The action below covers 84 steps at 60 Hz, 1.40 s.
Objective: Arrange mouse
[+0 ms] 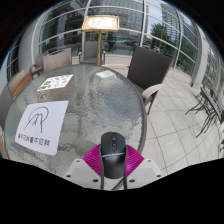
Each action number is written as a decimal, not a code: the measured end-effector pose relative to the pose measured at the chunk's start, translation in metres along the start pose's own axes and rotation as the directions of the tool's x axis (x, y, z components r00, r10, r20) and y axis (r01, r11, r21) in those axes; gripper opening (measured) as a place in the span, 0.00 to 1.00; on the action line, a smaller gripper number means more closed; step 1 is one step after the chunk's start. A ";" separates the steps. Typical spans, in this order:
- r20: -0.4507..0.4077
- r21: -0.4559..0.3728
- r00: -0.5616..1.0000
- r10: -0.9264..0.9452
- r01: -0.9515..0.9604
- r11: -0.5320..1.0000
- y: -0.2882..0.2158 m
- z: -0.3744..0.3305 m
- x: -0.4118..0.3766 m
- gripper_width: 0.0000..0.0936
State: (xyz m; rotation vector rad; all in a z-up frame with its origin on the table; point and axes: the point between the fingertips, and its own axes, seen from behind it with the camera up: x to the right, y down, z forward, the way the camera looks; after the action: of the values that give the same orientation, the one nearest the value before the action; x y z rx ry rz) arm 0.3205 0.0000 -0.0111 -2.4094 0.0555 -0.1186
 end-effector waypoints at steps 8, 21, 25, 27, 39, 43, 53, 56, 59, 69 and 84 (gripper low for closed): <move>-0.011 0.059 1.000 0.020 -0.020 0.998 -0.062 -0.041 -0.008 0.27; 0.017 0.290 1.000 0.023 -0.027 0.957 -0.222 -0.123 -0.086 0.27; 0.055 0.319 0.998 0.006 -0.023 0.947 -0.244 -0.130 -0.131 0.27; 0.070 0.330 0.998 -0.006 -0.018 0.944 -0.251 -0.134 -0.154 0.27; 0.099 0.206 0.990 -0.096 0.074 0.976 -0.190 -0.050 -0.265 0.27; 0.102 0.137 0.989 -0.103 0.089 0.987 -0.148 -0.015 -0.284 0.27; 0.108 0.040 0.990 -0.088 0.084 0.996 -0.086 0.028 -0.303 0.27; 0.121 0.028 0.990 -0.079 0.076 0.997 -0.072 0.034 -0.307 0.27; 0.113 0.055 0.989 -0.093 0.087 0.995 -0.072 0.038 -0.307 0.27; 0.082 0.056 0.993 -0.082 0.078 0.995 -0.070 0.038 -0.307 0.41; 0.062 0.029 0.998 -0.009 0.007 1.000 -0.079 0.005 -0.291 0.85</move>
State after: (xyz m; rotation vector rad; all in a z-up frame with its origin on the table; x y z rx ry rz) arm 0.0319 0.0835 0.0180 -2.3834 0.0153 -0.0477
